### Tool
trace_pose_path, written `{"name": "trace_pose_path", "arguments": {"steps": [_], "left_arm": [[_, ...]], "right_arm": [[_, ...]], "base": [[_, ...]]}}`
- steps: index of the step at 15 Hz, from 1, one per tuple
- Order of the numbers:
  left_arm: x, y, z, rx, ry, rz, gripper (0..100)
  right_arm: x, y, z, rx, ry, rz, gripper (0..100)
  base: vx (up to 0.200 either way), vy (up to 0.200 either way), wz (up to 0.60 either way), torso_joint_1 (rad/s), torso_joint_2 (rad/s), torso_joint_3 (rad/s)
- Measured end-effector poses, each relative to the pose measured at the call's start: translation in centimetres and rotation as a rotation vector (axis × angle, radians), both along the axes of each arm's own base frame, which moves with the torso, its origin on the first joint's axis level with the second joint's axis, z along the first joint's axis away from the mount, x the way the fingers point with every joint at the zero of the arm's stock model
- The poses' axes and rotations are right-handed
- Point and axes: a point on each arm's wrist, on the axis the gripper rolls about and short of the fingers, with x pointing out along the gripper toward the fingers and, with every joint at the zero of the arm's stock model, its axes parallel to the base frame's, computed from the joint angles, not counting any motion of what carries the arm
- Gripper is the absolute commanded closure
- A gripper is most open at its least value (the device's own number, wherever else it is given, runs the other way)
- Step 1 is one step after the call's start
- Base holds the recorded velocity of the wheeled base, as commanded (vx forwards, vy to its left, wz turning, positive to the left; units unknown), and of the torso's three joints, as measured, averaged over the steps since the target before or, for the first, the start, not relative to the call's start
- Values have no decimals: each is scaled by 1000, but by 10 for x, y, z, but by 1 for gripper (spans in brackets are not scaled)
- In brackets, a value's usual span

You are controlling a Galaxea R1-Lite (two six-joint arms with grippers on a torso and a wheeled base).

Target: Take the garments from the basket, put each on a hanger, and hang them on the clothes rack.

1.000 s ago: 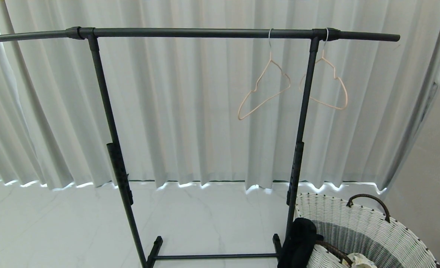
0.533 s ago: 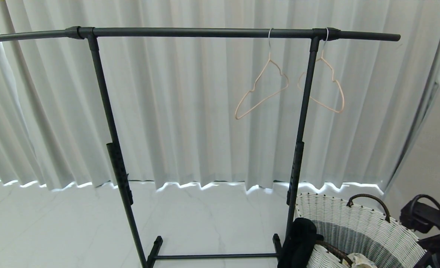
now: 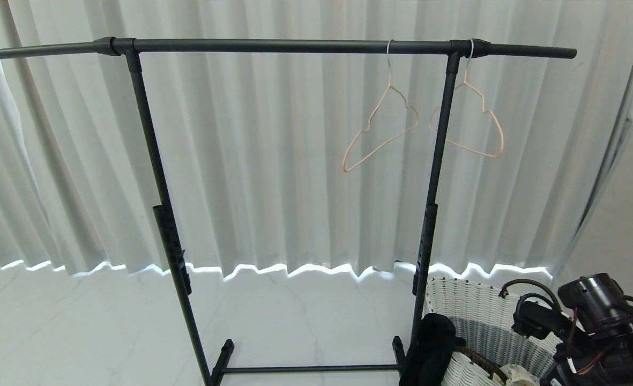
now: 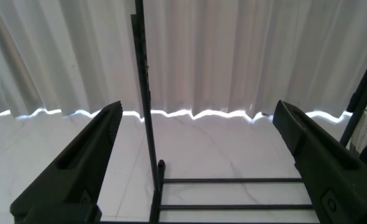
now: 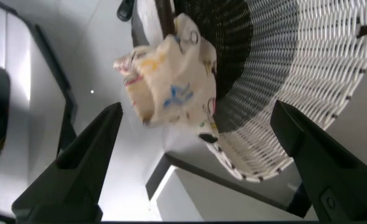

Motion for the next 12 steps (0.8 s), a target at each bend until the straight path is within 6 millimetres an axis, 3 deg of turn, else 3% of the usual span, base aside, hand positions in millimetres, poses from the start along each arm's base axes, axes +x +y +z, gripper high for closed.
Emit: {"name": "trace_pose_path", "arguments": {"steps": [7,8,12], "left_arm": [[0,0,0,0,0,0,0],[0,0,0,0,0,0,0],[0,0,0,0,0,0,0]], "right_arm": [[17,2,-26,-89,5,-32,0],[18,2,-27,-89,5,-32,100],[20,3,-30,-103,2,-34,100]], "base": [[0,0,0,0,0,0],[0,0,0,0,0,0],[0,0,0,0,0,0]]}}
